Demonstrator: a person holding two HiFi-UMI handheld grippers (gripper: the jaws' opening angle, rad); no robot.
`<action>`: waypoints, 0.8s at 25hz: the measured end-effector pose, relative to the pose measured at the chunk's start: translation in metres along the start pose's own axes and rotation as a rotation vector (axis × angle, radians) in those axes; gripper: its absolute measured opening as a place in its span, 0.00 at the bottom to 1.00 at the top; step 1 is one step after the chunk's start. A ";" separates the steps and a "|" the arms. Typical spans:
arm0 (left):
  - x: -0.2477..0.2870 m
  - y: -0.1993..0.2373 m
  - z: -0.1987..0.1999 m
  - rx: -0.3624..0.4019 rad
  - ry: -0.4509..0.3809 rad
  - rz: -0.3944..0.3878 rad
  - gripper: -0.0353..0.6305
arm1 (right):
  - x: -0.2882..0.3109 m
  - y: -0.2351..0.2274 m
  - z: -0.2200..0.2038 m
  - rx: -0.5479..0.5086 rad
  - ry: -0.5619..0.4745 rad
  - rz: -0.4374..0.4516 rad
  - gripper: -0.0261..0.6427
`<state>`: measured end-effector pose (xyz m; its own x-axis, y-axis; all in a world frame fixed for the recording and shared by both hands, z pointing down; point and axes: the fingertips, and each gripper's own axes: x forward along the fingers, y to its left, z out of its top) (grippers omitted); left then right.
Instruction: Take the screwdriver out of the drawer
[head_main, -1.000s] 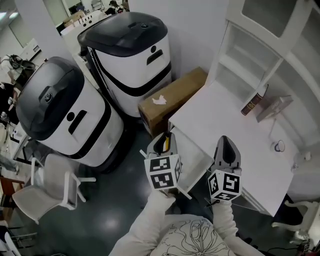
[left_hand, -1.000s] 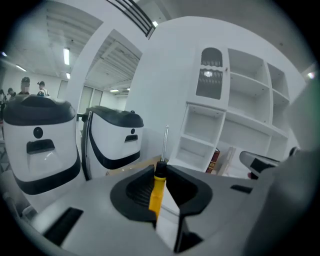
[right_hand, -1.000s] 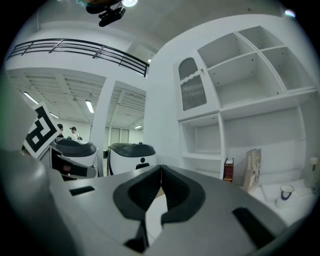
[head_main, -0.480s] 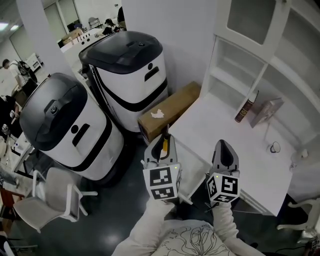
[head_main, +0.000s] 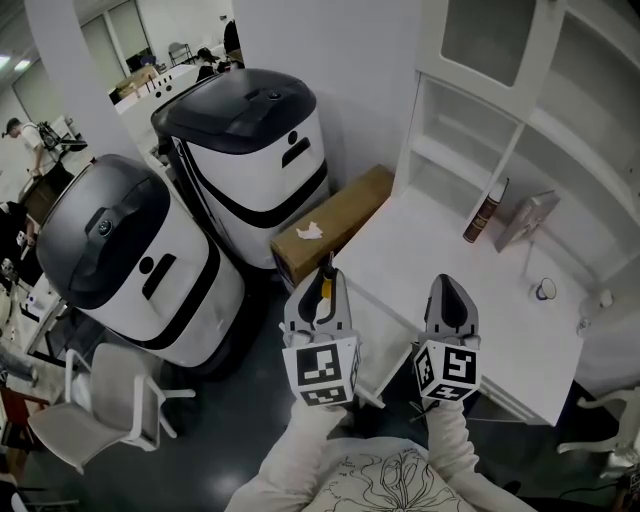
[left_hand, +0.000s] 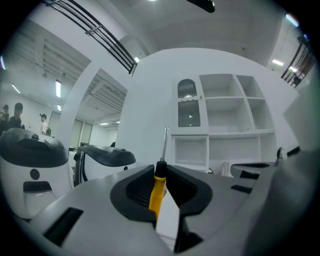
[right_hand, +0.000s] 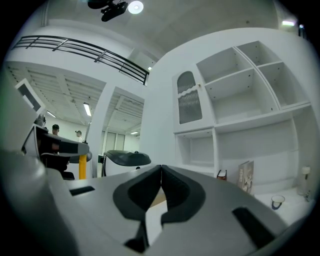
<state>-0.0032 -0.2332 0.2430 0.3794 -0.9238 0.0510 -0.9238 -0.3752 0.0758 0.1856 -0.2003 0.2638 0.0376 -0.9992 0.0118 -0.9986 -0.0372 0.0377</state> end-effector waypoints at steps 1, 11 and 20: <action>-0.001 -0.001 0.000 -0.001 -0.009 -0.001 0.16 | 0.000 -0.001 0.000 0.003 0.000 -0.003 0.04; -0.005 -0.004 0.002 0.017 -0.047 -0.005 0.16 | -0.002 -0.008 -0.002 0.009 0.005 -0.019 0.04; -0.004 -0.005 -0.001 0.031 -0.043 -0.006 0.16 | 0.000 -0.008 -0.004 0.010 0.012 -0.016 0.04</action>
<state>0.0004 -0.2275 0.2432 0.3832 -0.9236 0.0079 -0.9229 -0.3825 0.0448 0.1940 -0.2000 0.2676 0.0540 -0.9983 0.0238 -0.9982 -0.0533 0.0280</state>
